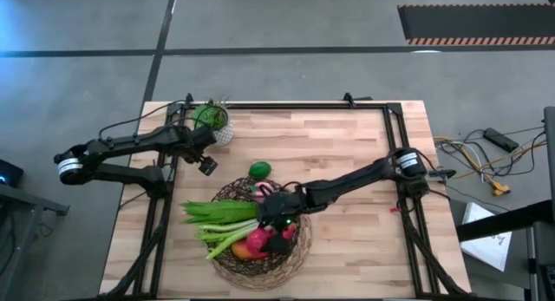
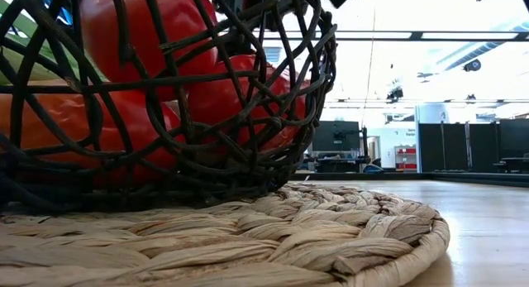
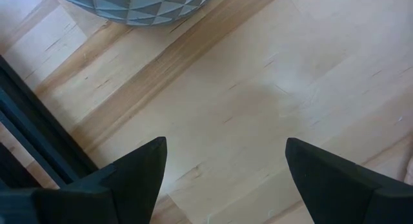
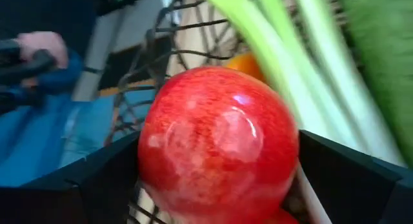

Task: Build produce basket
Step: Put the apple into the mesh basket, then adjust the mesh basket

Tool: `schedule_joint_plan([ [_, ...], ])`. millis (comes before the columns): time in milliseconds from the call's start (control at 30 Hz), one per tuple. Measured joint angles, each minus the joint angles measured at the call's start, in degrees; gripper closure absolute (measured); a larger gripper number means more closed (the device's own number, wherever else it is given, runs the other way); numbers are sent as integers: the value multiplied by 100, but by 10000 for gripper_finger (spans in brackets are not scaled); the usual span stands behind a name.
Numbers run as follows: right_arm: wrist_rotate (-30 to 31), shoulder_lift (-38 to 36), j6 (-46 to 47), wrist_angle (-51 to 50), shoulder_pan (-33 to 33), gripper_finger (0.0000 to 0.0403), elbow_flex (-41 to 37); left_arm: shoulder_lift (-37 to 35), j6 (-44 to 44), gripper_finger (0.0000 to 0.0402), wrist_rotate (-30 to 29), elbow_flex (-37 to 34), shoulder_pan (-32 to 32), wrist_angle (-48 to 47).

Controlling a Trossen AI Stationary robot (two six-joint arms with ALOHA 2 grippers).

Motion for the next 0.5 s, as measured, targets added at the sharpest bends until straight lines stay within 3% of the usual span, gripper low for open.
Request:
schedule_joint_plan([
  [167, 844, -291, -320, -964, 95, 14, 258, 0, 0, 102, 0, 0, 0, 0],
  [367, 1614, -741, -598, -1384, 317, 14, 273, 0, 0, 102, 0, 0, 0, 0],
  [500, 2850, -1168, -1109, -2005, 527, 14, 257, 0, 0, 102, 0, 0, 0, 0],
])
